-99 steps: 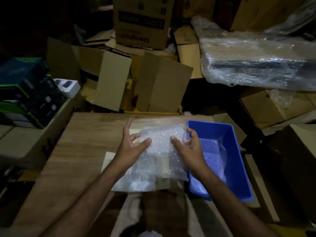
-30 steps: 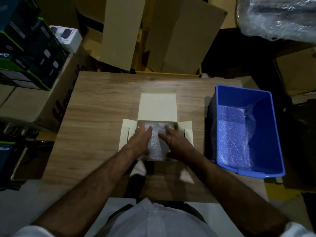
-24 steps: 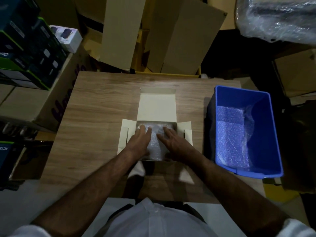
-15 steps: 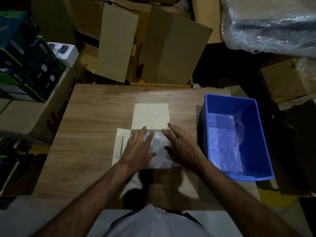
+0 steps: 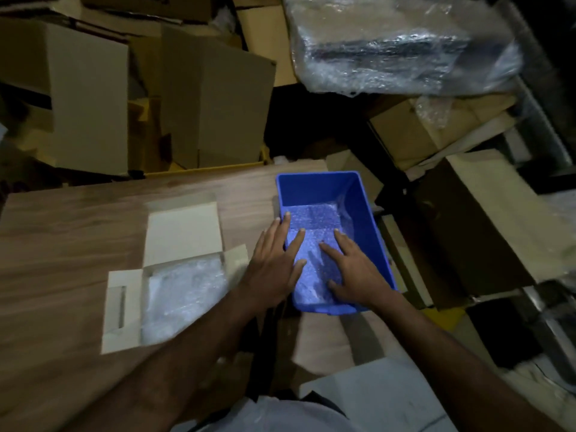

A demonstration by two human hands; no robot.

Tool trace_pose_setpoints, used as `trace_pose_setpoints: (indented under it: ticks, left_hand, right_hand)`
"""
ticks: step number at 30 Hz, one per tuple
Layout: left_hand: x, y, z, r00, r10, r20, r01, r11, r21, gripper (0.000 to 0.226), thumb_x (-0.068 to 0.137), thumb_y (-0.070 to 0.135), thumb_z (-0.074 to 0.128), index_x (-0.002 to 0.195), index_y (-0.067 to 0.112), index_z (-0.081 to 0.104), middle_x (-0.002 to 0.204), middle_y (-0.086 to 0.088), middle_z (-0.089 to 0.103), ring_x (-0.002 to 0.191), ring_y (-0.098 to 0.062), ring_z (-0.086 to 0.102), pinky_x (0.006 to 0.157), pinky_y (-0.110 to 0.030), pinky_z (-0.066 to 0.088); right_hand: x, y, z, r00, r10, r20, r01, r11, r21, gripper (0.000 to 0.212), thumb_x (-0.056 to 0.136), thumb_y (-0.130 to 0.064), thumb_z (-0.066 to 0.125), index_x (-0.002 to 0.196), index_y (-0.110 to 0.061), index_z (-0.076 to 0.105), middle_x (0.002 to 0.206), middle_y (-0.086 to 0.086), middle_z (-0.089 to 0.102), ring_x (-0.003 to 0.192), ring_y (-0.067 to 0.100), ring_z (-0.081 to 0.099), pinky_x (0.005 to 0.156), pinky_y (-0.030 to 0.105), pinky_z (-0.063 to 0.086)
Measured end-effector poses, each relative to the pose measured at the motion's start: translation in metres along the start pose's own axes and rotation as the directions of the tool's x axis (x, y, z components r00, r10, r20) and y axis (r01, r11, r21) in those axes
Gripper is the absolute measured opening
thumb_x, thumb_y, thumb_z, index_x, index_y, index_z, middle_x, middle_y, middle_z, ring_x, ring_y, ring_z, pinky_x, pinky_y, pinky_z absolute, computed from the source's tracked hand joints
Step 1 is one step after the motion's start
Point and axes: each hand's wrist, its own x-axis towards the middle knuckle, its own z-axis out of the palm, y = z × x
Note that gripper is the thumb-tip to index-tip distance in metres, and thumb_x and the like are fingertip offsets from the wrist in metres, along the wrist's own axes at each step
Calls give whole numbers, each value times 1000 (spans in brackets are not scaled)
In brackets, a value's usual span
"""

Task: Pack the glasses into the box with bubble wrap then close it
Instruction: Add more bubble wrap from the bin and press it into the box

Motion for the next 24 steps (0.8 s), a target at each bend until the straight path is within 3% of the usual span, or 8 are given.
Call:
trace_pose_setpoints:
  ticks: [4, 7, 10, 14, 17, 20, 22, 24]
  left_hand:
    - [24, 4, 22, 994, -43, 101, 37, 997, 63, 62, 91, 40, 40, 144, 10, 54, 163, -23, 23, 148, -43, 31, 113, -56, 38]
    - [28, 1, 33, 982, -117, 151, 109, 992, 60, 65, 93, 37, 34, 153, 12, 41, 169, -15, 1, 155, -38, 6, 121, -54, 18]
    - [26, 2, 37, 991, -98, 93, 95, 995, 43, 63, 95, 32, 32, 154, 12, 37, 169, -16, 2, 156, -37, 1, 121, -53, 17]
    - [24, 5, 34, 994, -83, 64, 82, 997, 15, 63, 97, 31, 28, 156, 11, 33, 169, -17, 0, 156, -36, -7, 122, -47, 7]
    - [25, 5, 36, 996, -79, 42, 80, 997, -20, 64, 96, 30, 27, 156, 10, 33, 169, -17, 0, 156, -35, -8, 123, -49, 9]
    - [25, 2, 39, 994, -89, 63, 89, 996, 5, 63, 98, 31, 27, 158, 13, 30, 169, -13, -6, 155, -33, -14, 124, -50, 7]
    - [25, 1, 38, 992, -97, 86, 97, 995, 4, 61, 100, 33, 28, 158, 15, 29, 170, -10, -10, 155, -31, -16, 124, -50, 5]
    - [24, -2, 36, 992, -85, 95, 85, 996, -1, 60, 102, 38, 32, 158, 18, 30, 170, -8, -8, 156, -32, -12, 125, -54, 8]
  right_hand:
    - [16, 33, 15, 942, 19, 335, 29, 990, -140, 112, 74, -44, 84, 161, -11, 20, 165, 30, 3, 155, 42, 6, 126, 41, 14]
    - [31, 49, 38, 920, 13, 392, 78, 974, -214, 121, 70, -49, 83, 162, -13, 12, 166, 28, 2, 155, 40, 6, 125, 42, 17]
    - [37, 56, 57, 905, -22, 425, 136, 961, -241, 119, 71, -44, 81, 160, -9, 11, 163, 32, 8, 152, 44, 14, 120, 48, 28]
    - [44, 47, 58, 926, -63, 372, 175, 945, -275, 64, 100, -22, 51, 154, 0, 24, 156, 32, 24, 138, 44, 36, 94, 51, 51]
    - [55, 46, 59, 938, -117, 326, 212, 938, -273, 41, 105, -11, 38, 144, 1, 39, 144, 25, 41, 128, 40, 45, 82, 49, 55]
    - [62, 53, 59, 946, -155, 284, 220, 952, -213, 33, 102, -8, 44, 132, 0, 53, 132, 22, 50, 118, 41, 53, 79, 49, 53]
    - [63, 56, 56, 960, -190, 206, 224, 963, -153, 19, 89, -8, 65, 106, -1, 66, 109, 23, 61, 94, 42, 64, 64, 46, 53]
    - [58, 57, 51, 973, -189, 133, 202, 975, -91, 20, 72, -12, 79, 86, -6, 66, 94, 18, 64, 78, 39, 64, 56, 40, 51]
